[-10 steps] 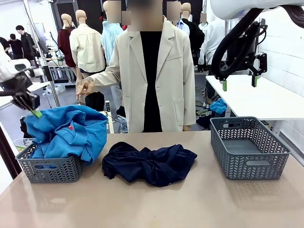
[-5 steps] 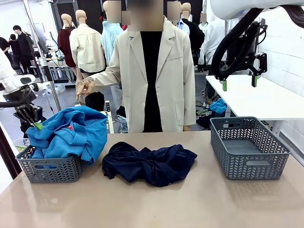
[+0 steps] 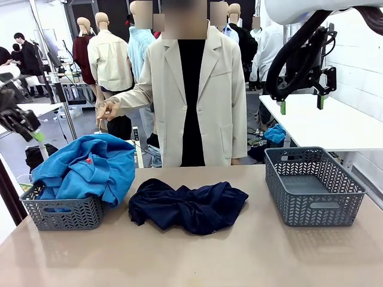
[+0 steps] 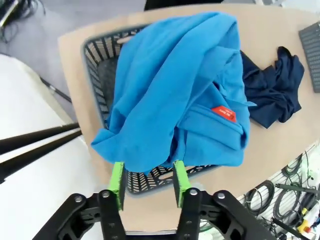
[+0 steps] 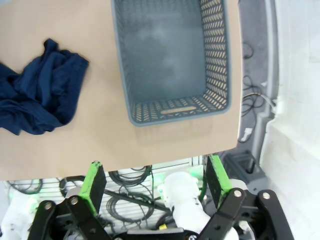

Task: Sort the tops and bottoms.
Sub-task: Sort the clothes according to human instructions, then lift clothes from the center of the table with your right hand.

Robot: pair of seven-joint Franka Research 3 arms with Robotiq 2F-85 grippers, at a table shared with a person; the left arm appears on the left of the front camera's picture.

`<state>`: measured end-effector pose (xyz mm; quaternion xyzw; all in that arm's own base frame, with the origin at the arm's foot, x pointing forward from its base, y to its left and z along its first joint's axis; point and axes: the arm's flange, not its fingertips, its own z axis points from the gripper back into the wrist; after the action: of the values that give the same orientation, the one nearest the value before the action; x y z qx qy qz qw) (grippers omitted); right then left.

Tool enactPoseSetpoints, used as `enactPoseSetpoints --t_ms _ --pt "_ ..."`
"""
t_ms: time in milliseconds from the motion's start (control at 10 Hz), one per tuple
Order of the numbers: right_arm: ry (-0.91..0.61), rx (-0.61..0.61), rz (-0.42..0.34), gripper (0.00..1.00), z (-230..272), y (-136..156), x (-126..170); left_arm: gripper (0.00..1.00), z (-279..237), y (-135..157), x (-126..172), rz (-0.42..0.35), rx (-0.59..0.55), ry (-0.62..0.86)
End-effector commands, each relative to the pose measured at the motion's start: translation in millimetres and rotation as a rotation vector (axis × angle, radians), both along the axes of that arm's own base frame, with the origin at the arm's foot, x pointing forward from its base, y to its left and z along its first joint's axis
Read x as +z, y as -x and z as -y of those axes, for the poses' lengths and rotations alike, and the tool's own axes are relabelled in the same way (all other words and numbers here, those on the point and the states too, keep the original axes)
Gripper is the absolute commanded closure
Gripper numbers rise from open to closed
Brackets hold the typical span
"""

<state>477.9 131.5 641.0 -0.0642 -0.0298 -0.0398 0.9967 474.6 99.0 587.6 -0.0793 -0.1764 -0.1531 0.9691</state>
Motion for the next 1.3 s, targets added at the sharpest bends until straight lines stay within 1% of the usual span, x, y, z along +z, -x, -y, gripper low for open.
enactPoseSetpoints --t_ms 0,200,300,800,900,1000,1100,1200 --pt "0.009 0.014 -0.002 0.00 2 0 1 0.00 -16 27 18 0.089 -0.024 -0.054" --pt "0.009 0.014 -0.002 0.00 2 0 1 0.00 -28 56 38 0.114 -0.050 -0.050" --pt "0.009 0.014 -0.002 0.00 2 0 1 0.00 -16 28 35 0.081 -0.013 -0.029" --pt "0.009 0.014 -0.002 0.00 2 0 1 0.00 -16 28 35 0.081 -0.013 -0.029" --pt "0.009 0.014 -0.002 0.00 2 0 1 0.00 -15 29 29 0.072 -0.032 -0.031" --pt "0.000 0.000 0.000 0.00 0 0 0 0.00 -28 34 31 0.149 -0.010 -0.131" --pt "0.067 0.191 0.059 0.00 -29 5 16 0.00 -34 40 36 0.160 -0.015 -0.126" --pt "0.136 0.295 0.075 0.00 -76 -3 30 0.00 -46 47 38 0.151 -0.023 -0.100"
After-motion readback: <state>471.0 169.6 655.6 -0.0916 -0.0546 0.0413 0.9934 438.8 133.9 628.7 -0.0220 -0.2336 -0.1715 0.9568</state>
